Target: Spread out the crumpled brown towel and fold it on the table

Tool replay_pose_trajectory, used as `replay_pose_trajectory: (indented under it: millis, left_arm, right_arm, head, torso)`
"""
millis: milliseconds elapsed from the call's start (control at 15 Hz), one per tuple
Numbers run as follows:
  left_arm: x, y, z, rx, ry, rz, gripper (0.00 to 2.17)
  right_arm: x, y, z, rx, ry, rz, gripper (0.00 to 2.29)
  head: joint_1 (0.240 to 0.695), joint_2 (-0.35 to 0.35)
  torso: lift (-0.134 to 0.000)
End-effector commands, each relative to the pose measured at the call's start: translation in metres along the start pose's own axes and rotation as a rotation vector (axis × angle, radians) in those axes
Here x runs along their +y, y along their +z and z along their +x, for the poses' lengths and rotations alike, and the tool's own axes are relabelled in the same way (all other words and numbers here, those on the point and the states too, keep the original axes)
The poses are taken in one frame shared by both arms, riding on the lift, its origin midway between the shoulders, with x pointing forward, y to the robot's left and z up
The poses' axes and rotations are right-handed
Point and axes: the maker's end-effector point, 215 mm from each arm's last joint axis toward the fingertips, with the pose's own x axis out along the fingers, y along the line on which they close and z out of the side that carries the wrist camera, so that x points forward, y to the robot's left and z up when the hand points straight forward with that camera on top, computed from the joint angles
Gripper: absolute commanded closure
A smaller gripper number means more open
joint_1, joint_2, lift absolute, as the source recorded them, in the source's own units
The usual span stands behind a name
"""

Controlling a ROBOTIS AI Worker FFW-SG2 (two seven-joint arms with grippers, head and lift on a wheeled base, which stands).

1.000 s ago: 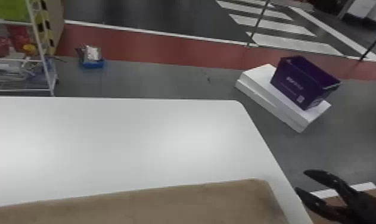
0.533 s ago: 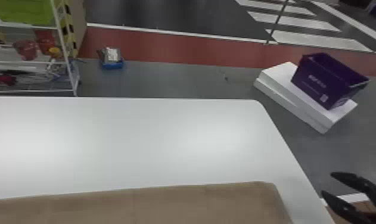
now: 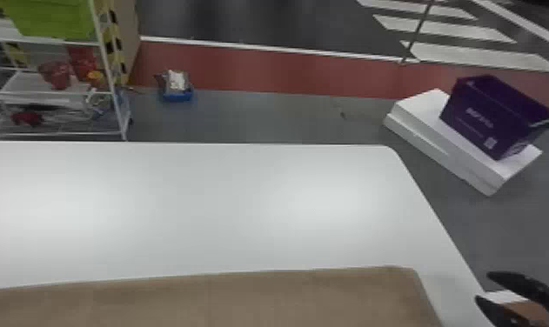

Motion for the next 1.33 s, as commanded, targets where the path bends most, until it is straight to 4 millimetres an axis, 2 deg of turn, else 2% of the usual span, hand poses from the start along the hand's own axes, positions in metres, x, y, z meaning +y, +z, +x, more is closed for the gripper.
replay_pose_trajectory:
  millis: [0,133,333,467,600,733,867,1067,1267]
  left_arm:
    - [0.028,-0.006,0.006,0.033,0.036,-0.019,0.61]
    - [0.037,-0.009,0.008,0.043,0.050,-0.022,0.61]
    - [0.046,0.002,0.006,0.021,0.065,-0.004,0.61]
    - [0.053,0.005,0.008,0.021,0.068,-0.002,0.61]
    - [0.050,0.012,0.007,-0.004,0.021,-0.012,0.56]
    - [0.048,0.011,0.012,-0.004,0.006,-0.020,0.56]
    - [0.042,0.012,0.014,0.002,-0.032,-0.030,0.44]
    - [0.037,0.005,0.016,0.053,-0.118,-0.139,0.43]
    - [0.037,0.000,0.020,0.063,-0.123,-0.143,0.44]
  right_arm:
    - [0.006,-0.023,0.010,0.045,0.030,0.010,0.31]
    - [0.008,-0.034,0.021,0.048,0.048,0.043,0.32]
    - [0.020,-0.040,0.039,0.045,0.079,0.064,0.32]
    - [0.022,-0.042,0.042,0.055,0.083,0.061,0.32]
    - [0.021,-0.043,0.042,0.057,0.081,0.060,0.32]
    - [0.019,-0.043,0.038,0.059,0.073,0.061,0.32]
    - [0.019,-0.045,0.036,0.063,0.070,0.060,0.31]
    - [0.019,-0.046,0.035,0.069,0.069,0.052,0.32]
    - [0.020,-0.050,0.037,0.075,0.075,0.047,0.32]
  head:
    - [0.695,-0.149]
    - [0.695,-0.102]
    - [0.695,-0.052]
    - [0.695,0.000]
    - [0.695,0.023]
    - [0.695,0.027]
    - [0.695,0.022]
    - [0.695,0.002]
    - [0.695,-0.013]
  torso:
    - [-0.124]
    - [-0.124]
    - [-0.124]
    - [-0.124]
    - [-0.124]
    - [-0.124]
    - [-0.124]
    - [-0.124]
    - [-0.124]
